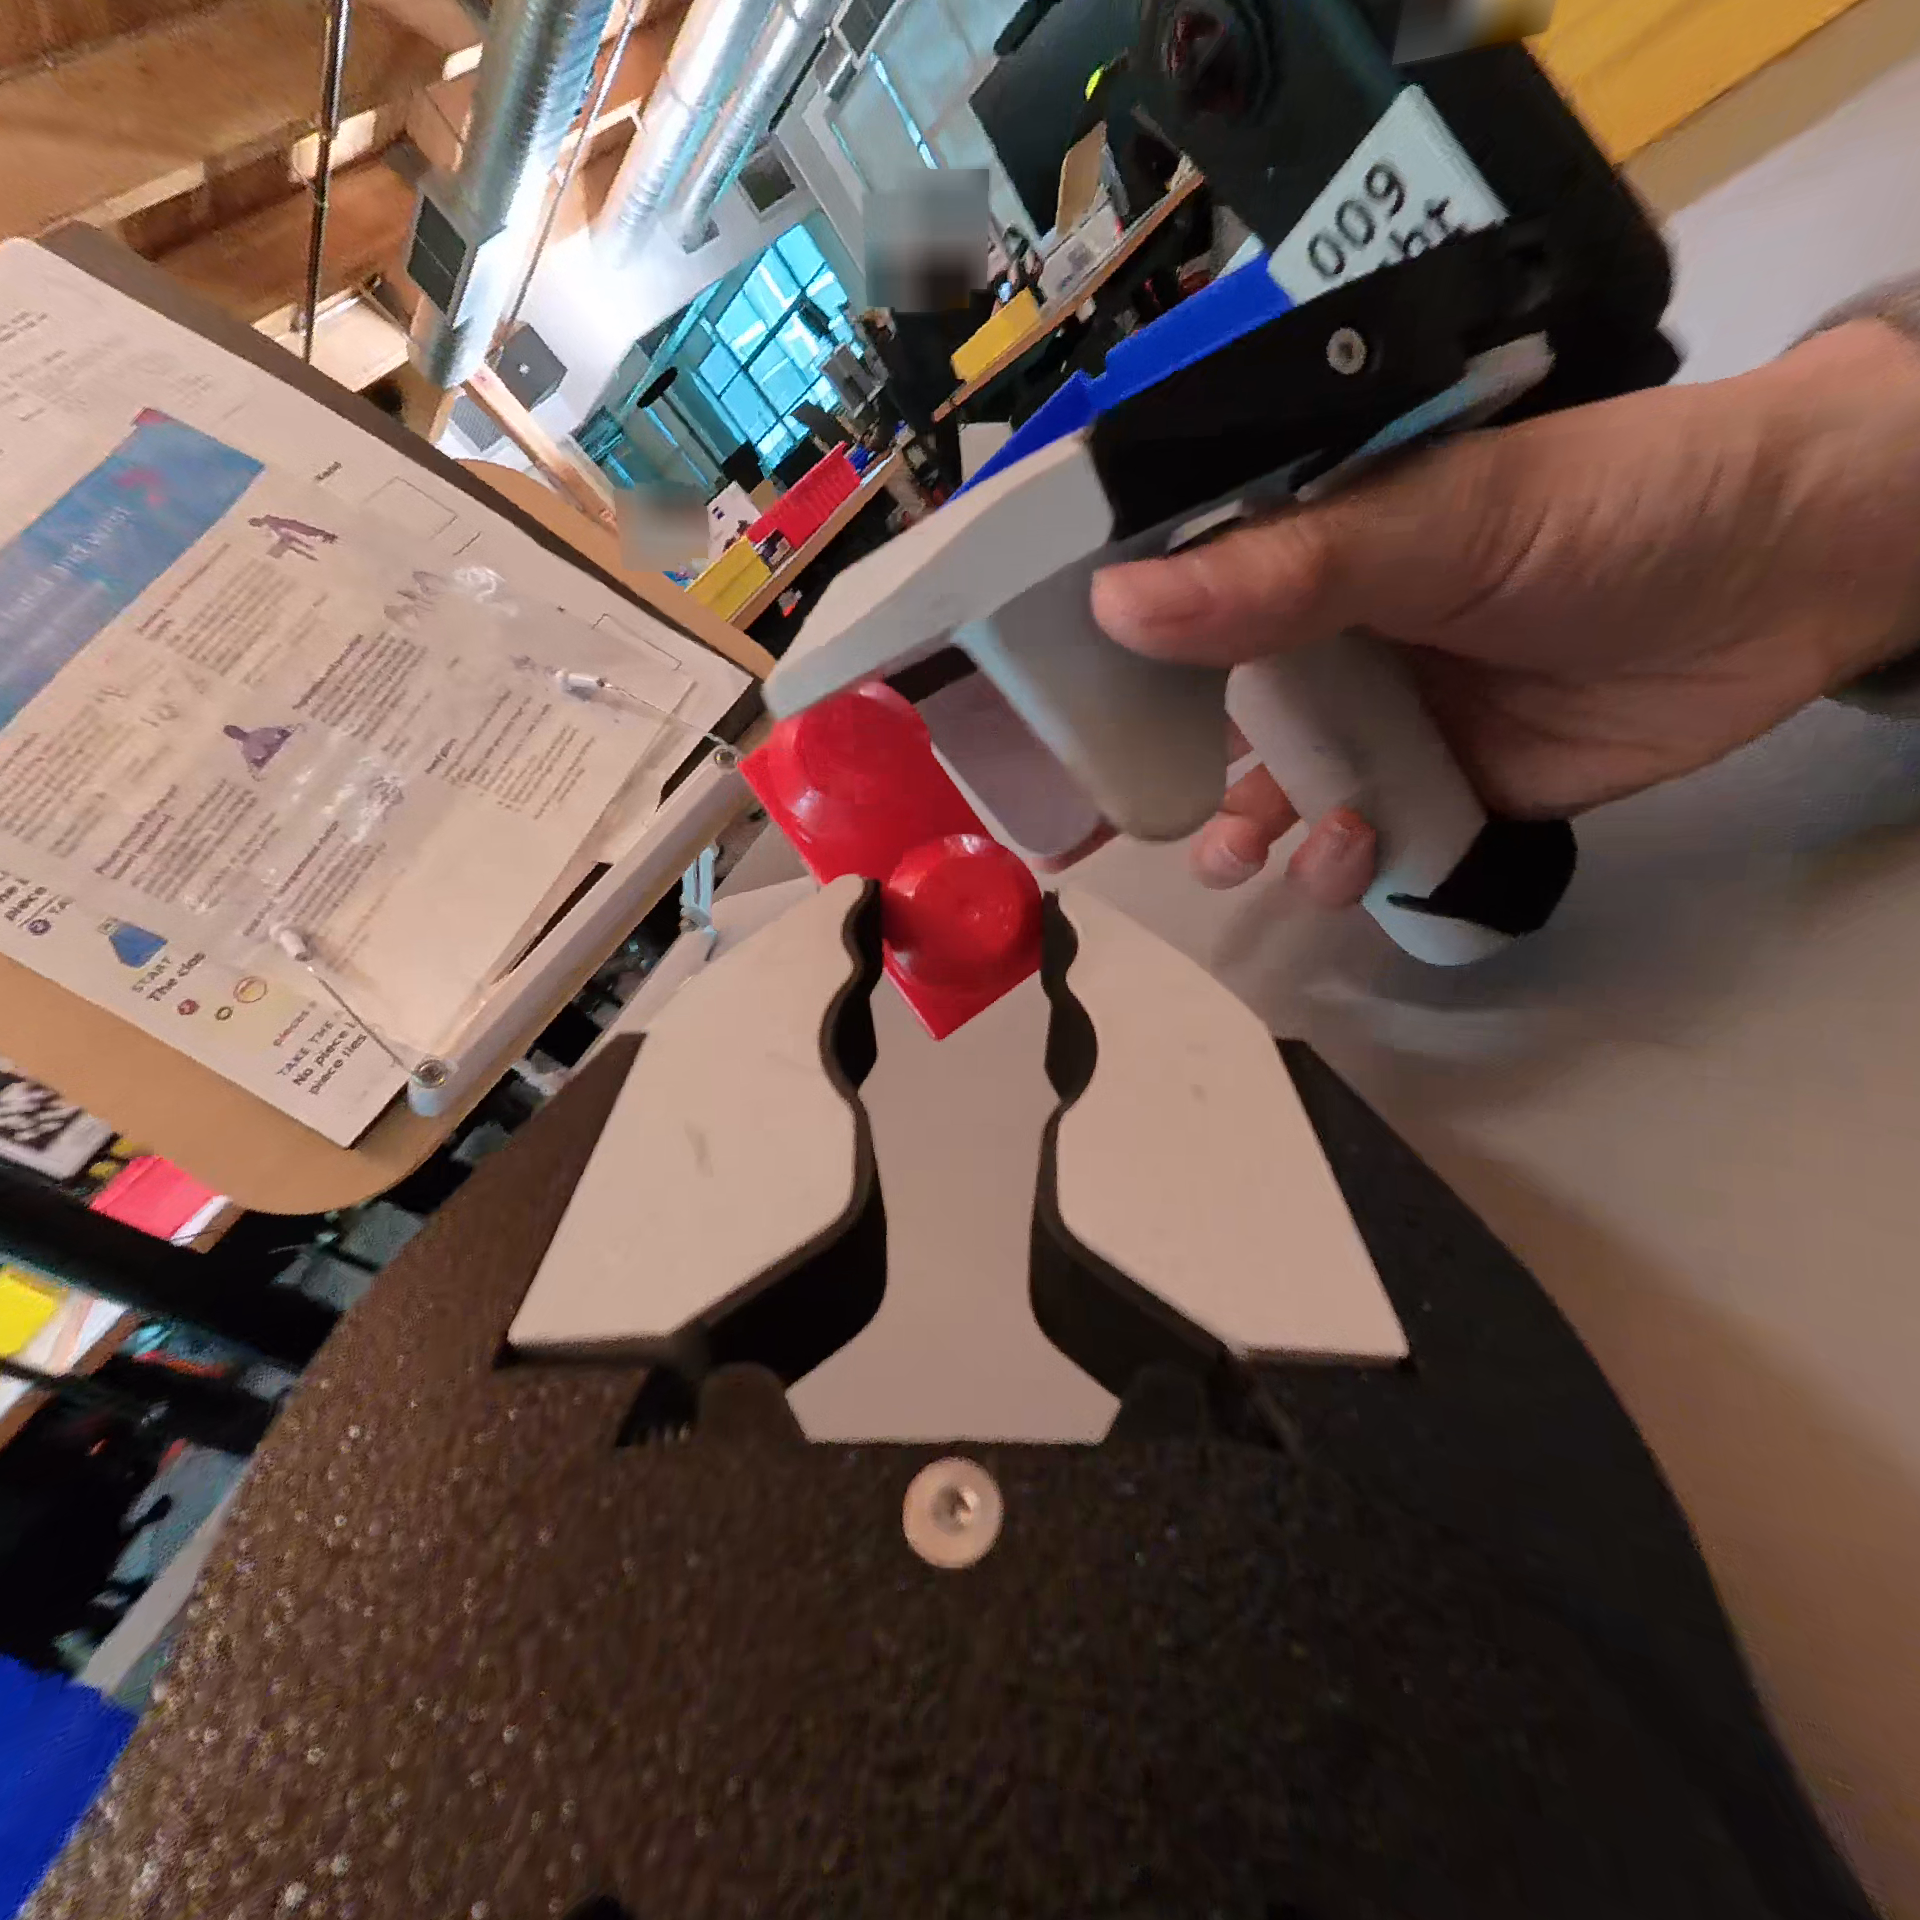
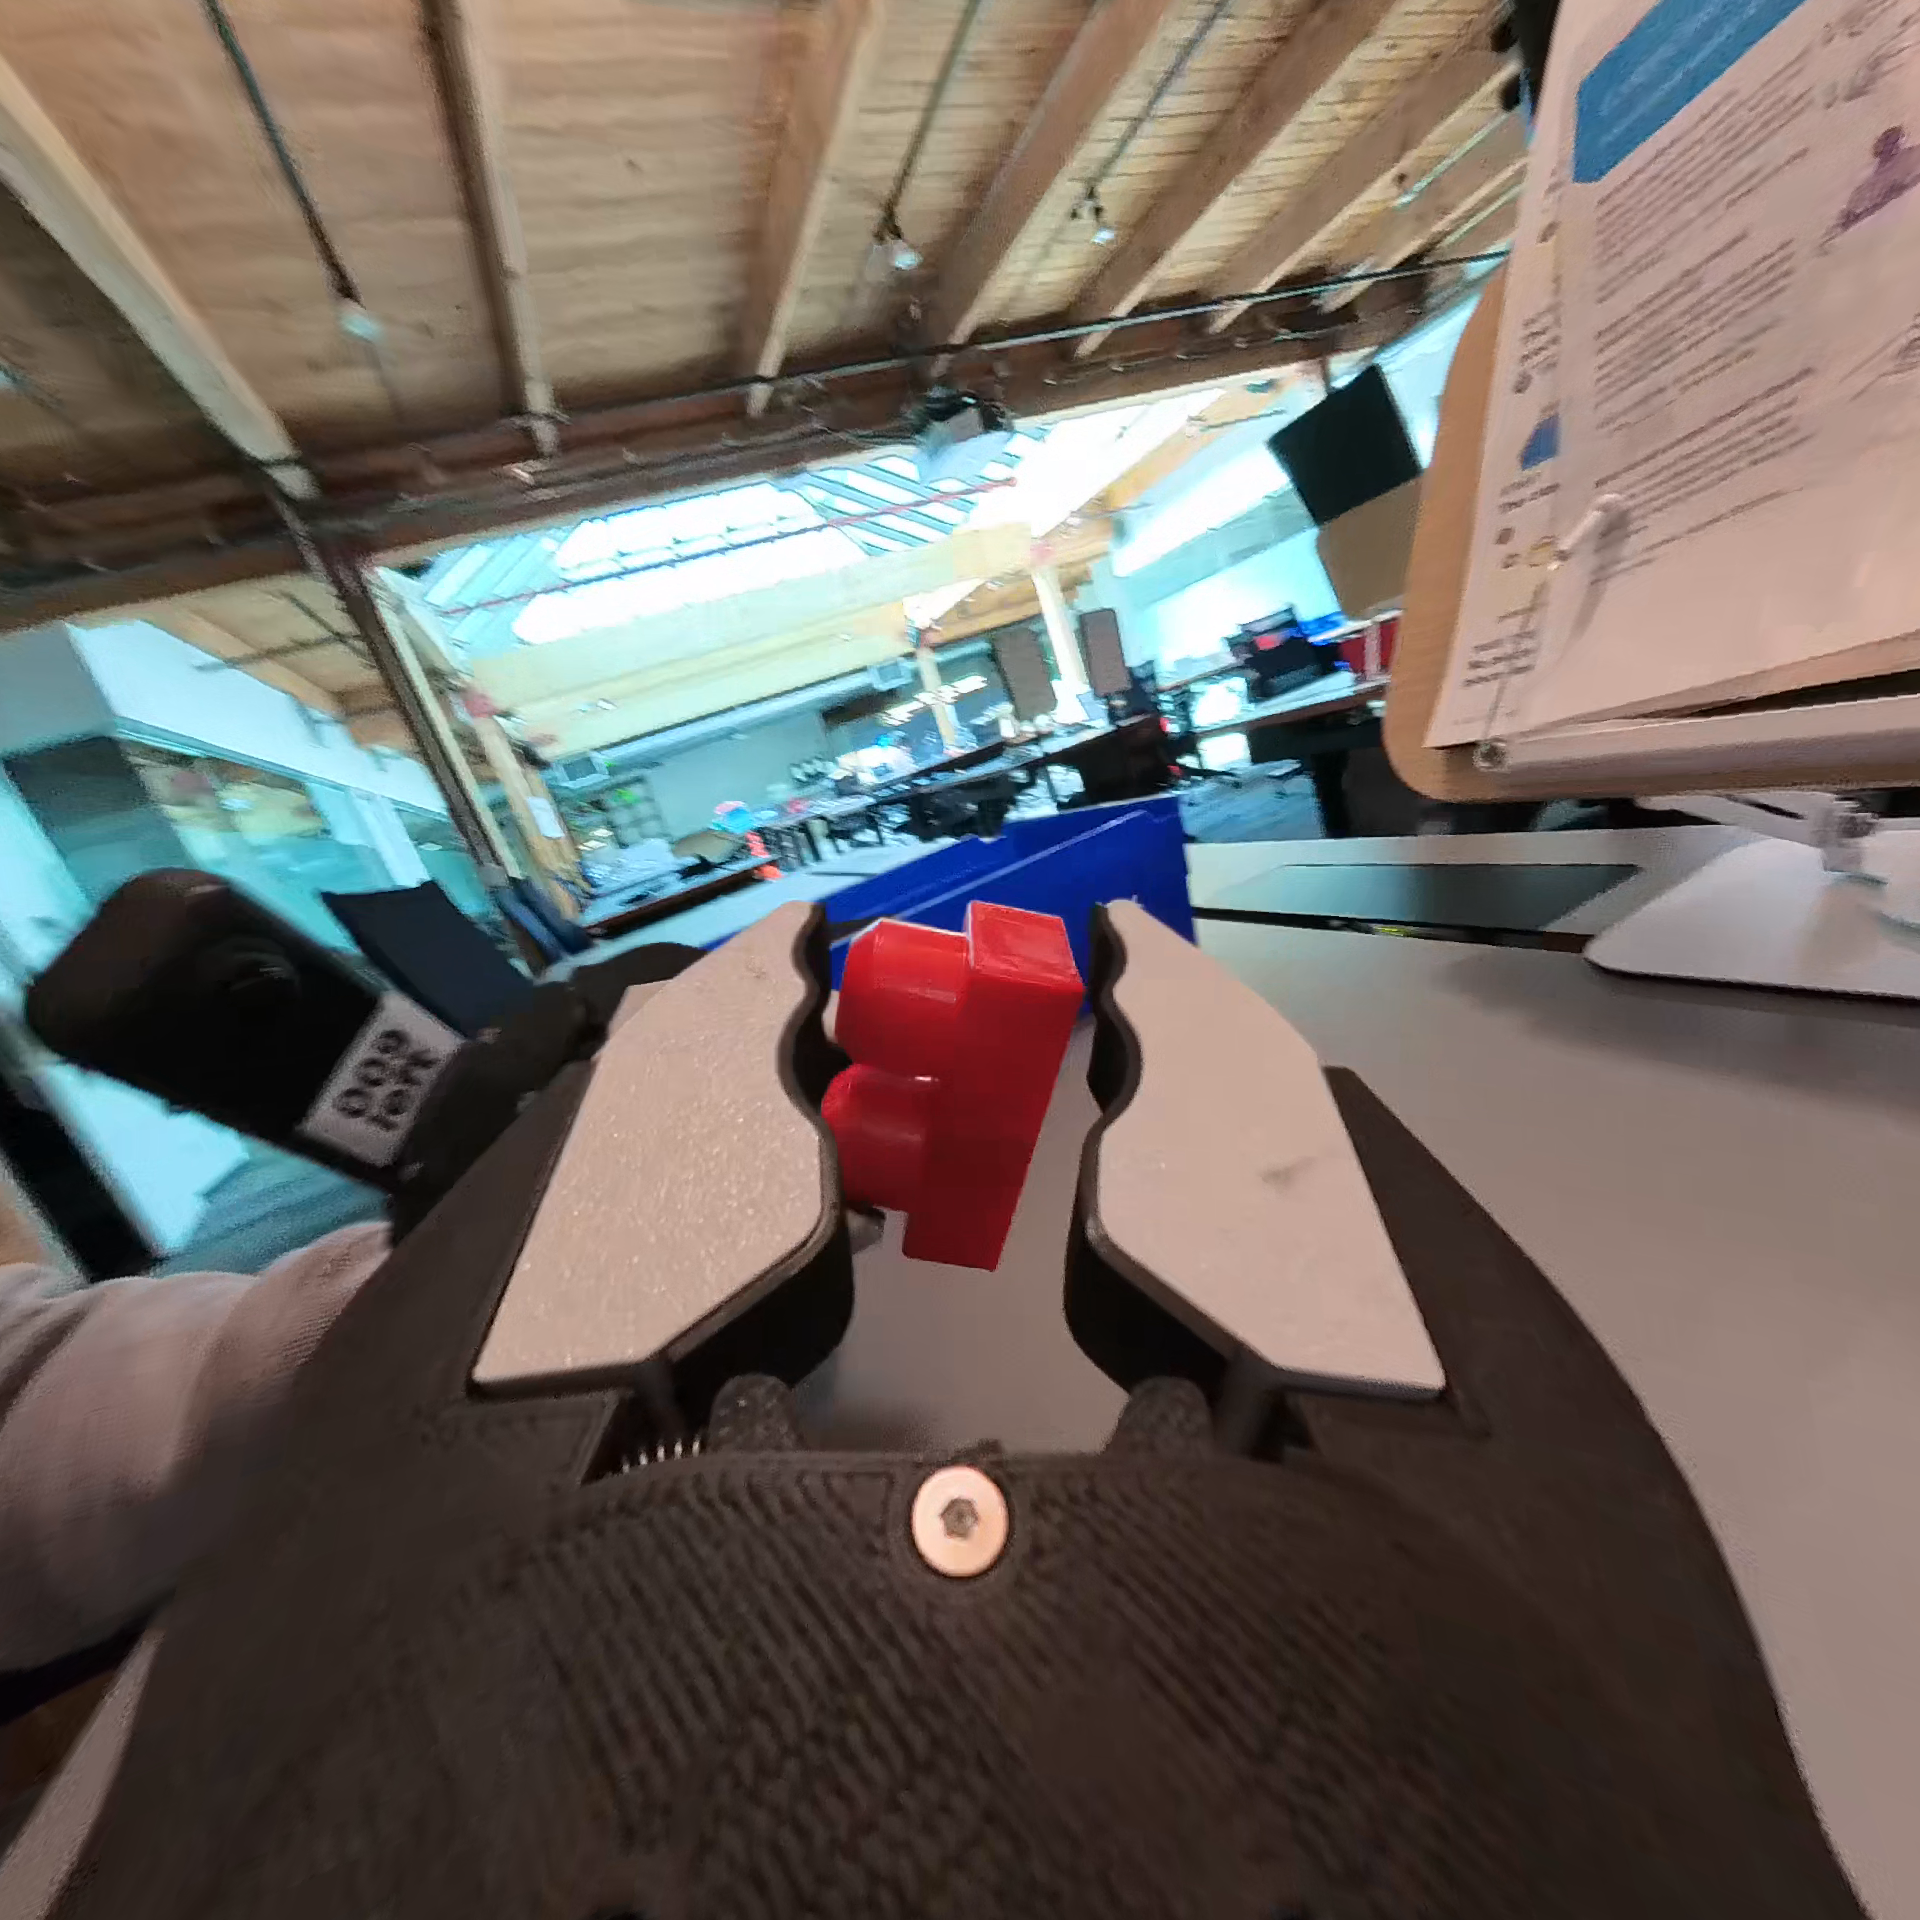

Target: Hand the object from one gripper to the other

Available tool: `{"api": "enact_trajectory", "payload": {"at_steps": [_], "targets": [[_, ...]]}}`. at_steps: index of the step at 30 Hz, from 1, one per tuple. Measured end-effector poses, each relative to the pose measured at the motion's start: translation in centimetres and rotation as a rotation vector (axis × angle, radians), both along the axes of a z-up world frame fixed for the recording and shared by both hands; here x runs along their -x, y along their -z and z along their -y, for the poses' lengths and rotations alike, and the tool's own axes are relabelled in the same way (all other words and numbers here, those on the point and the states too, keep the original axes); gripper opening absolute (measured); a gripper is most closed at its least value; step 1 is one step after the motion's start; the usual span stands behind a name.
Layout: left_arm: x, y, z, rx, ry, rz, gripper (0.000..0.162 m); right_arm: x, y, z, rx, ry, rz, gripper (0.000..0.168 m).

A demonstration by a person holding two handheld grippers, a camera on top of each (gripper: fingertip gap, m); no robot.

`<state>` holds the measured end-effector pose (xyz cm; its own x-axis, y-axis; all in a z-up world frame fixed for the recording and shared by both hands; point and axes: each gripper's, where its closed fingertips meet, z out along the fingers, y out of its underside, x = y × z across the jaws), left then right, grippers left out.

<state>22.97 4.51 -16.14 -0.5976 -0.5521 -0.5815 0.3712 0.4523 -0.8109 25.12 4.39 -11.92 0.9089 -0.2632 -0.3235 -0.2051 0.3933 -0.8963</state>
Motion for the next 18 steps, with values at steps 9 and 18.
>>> {"api": "enact_trajectory", "payload": {"at_steps": [9,18], "targets": [[5.4,-3.9,-1.4,0.543,0.739,-0.479,0.028,3.7,-1.9,0.5,-0.188,-0.533,-0.144,0.073],[9.6,-4.6,-0.6,0.628,1.121,-0.704,0.028,9.8,-2.3,-0.3,-0.146,-0.684,0.165,0.074]]}}
